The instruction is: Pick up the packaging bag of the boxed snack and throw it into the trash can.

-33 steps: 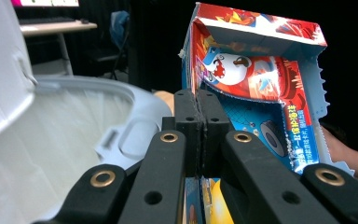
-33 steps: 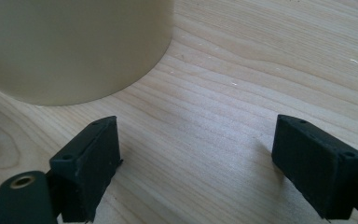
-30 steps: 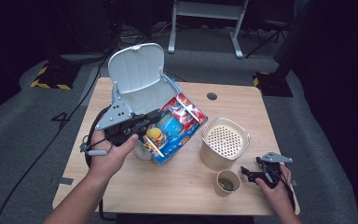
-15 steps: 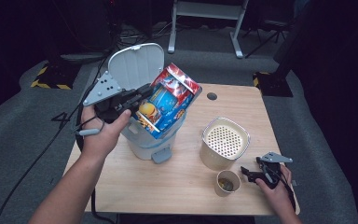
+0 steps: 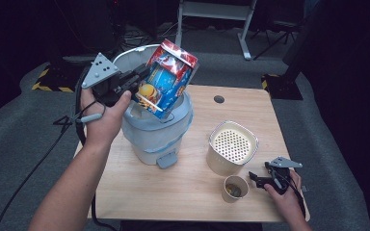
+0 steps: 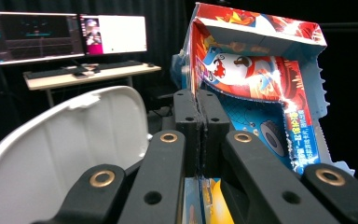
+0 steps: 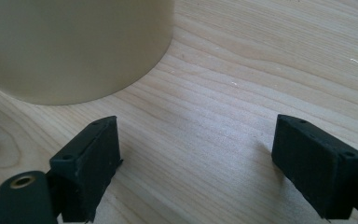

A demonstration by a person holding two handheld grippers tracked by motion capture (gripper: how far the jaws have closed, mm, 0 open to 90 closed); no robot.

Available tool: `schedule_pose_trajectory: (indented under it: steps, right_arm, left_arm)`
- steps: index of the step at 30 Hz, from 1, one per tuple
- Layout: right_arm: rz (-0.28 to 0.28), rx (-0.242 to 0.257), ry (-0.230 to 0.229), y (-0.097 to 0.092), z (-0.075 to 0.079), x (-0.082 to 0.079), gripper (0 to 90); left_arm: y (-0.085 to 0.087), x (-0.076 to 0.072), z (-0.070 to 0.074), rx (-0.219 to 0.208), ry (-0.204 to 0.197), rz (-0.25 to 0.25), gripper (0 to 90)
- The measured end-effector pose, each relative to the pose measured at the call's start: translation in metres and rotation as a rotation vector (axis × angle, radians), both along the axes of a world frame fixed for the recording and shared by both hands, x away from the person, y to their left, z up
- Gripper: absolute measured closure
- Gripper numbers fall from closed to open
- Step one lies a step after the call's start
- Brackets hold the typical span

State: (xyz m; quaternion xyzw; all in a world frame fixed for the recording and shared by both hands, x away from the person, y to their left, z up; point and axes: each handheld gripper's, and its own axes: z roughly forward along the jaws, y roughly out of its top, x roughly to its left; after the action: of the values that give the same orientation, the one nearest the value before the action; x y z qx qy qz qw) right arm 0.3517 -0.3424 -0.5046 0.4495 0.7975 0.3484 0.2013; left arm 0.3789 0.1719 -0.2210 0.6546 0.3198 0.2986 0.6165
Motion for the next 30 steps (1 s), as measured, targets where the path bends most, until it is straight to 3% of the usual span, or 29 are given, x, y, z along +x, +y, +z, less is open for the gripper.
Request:
schedule_pose_trajectory:
  steps: [4,9,15,26,28,30]
  right_arm:
    - [-0.001,-0.001,-0.001,0.000,0.000,0.000,15.3]
    - [0.000,0.000,0.000,0.000,0.000,0.000,15.3]
    - [-0.001,0.000,0.000,0.000,0.000,0.000,15.3]
    - [0.000,0.000,0.000,0.000,0.000,0.000,15.3]
    - [-0.001,0.000,0.000,0.000,0.000,0.000,15.3]
    - [0.000,0.000,-0.001,0.000,0.000,0.000,15.3]
  left_arm:
    - [0.005,0.009,0.001,-0.017,0.000,0.039,88.4]
    - [0.003,0.022,-0.003,-0.007,-0.017,0.100,88.2]
    - [-0.001,0.036,-0.009,-0.003,-0.004,0.115,88.0]
    - [-0.001,0.044,-0.014,-0.012,0.011,0.120,87.4]
    - [-0.002,0.045,-0.015,0.008,0.009,0.127,84.1]
    - [-0.005,0.046,-0.017,-0.003,0.045,0.106,72.2]
